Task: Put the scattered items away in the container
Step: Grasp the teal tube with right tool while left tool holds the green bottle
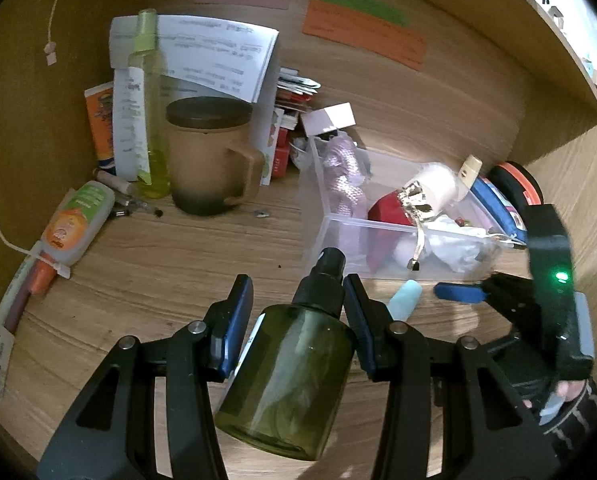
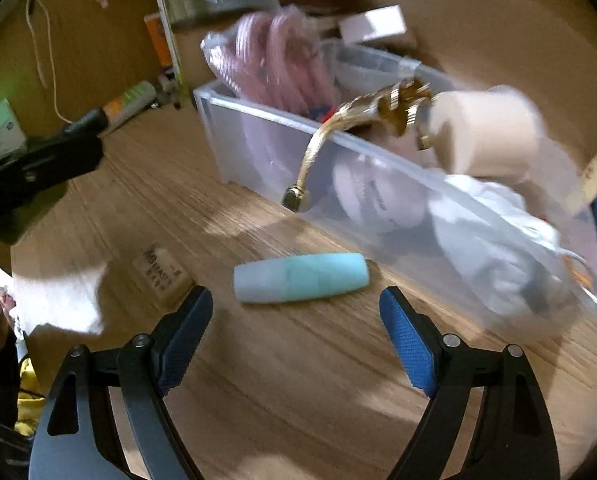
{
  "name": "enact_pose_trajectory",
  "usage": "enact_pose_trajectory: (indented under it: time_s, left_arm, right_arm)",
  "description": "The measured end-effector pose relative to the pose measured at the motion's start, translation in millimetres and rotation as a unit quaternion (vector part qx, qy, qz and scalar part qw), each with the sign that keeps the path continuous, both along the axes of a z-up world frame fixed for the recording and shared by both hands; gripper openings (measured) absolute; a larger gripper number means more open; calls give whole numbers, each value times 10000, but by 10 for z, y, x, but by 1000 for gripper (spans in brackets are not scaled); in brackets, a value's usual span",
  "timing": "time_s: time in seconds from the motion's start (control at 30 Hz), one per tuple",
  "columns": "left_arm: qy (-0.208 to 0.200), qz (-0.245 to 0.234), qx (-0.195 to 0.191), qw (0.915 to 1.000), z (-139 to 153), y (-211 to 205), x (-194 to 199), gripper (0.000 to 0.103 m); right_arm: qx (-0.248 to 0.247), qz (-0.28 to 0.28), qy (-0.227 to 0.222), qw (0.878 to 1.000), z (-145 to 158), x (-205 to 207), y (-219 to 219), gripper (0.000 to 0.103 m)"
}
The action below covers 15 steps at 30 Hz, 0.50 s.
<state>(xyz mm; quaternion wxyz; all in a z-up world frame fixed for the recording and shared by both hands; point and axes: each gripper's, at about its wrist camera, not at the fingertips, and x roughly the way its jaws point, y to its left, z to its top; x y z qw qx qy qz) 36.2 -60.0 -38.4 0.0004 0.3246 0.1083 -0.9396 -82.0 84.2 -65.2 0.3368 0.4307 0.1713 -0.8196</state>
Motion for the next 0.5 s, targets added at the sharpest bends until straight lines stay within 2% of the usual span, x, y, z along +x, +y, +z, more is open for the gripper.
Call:
enact_pose_trajectory:
  time_s: [0.13, 0.17, 0.27, 0.5]
  left_arm:
    - [4, 21, 1, 10000, 5, -51, -23, 46]
    - [2, 19, -8, 10000, 4, -55, -37, 46]
    - [-5, -50, 18, 10000, 12, -57, -87, 46]
    - [90, -312, 16, 9995, 122, 47, -201, 46]
  right_arm:
    - [171, 51, 45, 9998, -75, -43, -108, 82]
    - [80, 43, 7, 10000, -79, -54, -107, 82]
    - [4, 69, 50, 10000, -69, -52, -115, 71]
    - [-335, 213, 39, 9992, 24, 50, 30, 71]
